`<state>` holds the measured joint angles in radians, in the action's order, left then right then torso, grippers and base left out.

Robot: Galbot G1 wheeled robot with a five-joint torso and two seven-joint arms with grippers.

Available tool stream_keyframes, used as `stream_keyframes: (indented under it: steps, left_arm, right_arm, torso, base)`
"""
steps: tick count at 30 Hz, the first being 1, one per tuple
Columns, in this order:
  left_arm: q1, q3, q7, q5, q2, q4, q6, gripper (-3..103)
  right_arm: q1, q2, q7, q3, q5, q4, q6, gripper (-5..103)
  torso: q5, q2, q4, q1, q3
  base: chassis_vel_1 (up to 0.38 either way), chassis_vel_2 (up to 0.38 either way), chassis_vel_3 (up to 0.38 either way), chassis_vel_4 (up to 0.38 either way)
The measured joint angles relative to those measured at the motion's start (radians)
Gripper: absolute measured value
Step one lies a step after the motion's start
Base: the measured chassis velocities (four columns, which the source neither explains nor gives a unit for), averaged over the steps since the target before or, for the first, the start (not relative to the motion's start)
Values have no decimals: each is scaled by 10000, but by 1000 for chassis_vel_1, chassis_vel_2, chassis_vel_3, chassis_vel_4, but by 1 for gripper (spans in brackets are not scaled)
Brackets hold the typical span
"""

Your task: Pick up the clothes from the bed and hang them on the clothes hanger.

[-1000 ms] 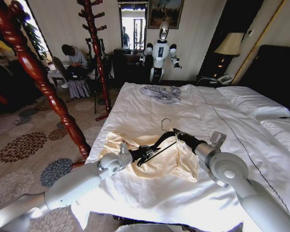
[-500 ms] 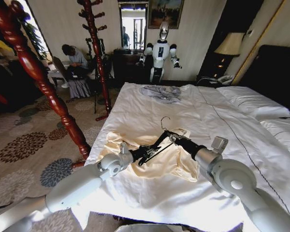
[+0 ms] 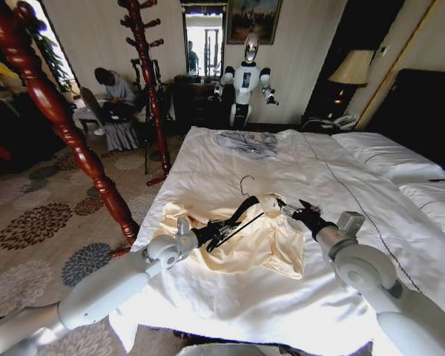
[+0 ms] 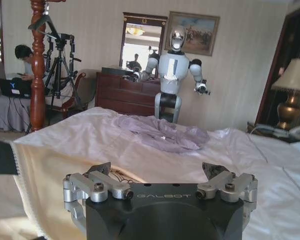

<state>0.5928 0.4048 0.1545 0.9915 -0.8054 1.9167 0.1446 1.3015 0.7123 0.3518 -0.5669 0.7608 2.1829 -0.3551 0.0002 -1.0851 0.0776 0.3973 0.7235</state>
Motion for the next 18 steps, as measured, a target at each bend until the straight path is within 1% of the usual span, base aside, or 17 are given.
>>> stream_keyframes:
  steps: [1, 3, 4, 6, 7, 8, 9, 12, 14, 18]
  left_arm:
    - [26, -17, -4, 2, 70, 112, 0, 18]
    - [59, -45, -37, 6, 150, 206, 0, 18]
    - [59, -45, -37, 6, 150, 206, 0, 18]
    - [90, -80, -41, 3, 187, 266, 0, 18]
    - [103, -89, -41, 1, 193, 280, -1, 18]
    - [103, -89, -41, 1, 193, 280, -1, 18]
    - [125, -94, -42, -9, 210, 302, -1, 18]
    - [153, -95, -43, -35, 258, 358, -1, 18]
    - [157, -95, -45, -37, 266, 370, -1, 18]
    - [184, -96, -45, -42, 280, 440, -1, 18]
  right_arm:
    - [-27, -21, -314, 151, -839, -223, 194, 100]
    - [46, -68, -761, 338, -1932, -484, 543, 100]
    - [46, -68, -761, 338, -1932, -484, 543, 100]
    - [66, -59, -1022, 571, -2762, -797, 901, 100]
    - [41, -34, -1088, 658, -2996, -923, 1021, 100]
    - [41, -34, -1088, 658, -2996, -923, 1021, 100]
    - [-30, 9, -1192, 807, -3357, -1079, 1190, 100]
    - [-161, 64, -1387, 1123, -3979, -1192, 1440, 100]
    - [-175, 69, -1407, 1178, -4038, -1193, 1458, 100]
    - [-202, 217, -1538, 1548, -4519, -1214, 1552, 100]
  torso:
    - [0, 0, 0, 0, 0]
    - [-2, 0, 1, -1, 0]
    - [-2, 0, 1, -1, 0]
    - [-2, 0, 3, 0, 0]
    - [-1, 0, 4, 0, 0]
    - [-1, 0, 4, 0, 0]
    - [-1, 1, 4, 0, 0]
    - [-1, 0, 2, 0, 0]
    - [-2, 0, 2, 0, 0]
    - [-2, 0, 3, 0, 0]
  base:
    - [0, 0, 0, 0]
    - [0, 0, 0, 0]
    - [0, 0, 0, 0]
    - [0, 0, 0, 0]
    - [0, 0, 0, 0]
    - [0, 0, 0, 0]
    - [0, 0, 0, 0]
    - [0, 0, 0, 0]
    - [0, 0, 0, 0]
    - [0, 0, 0, 0]
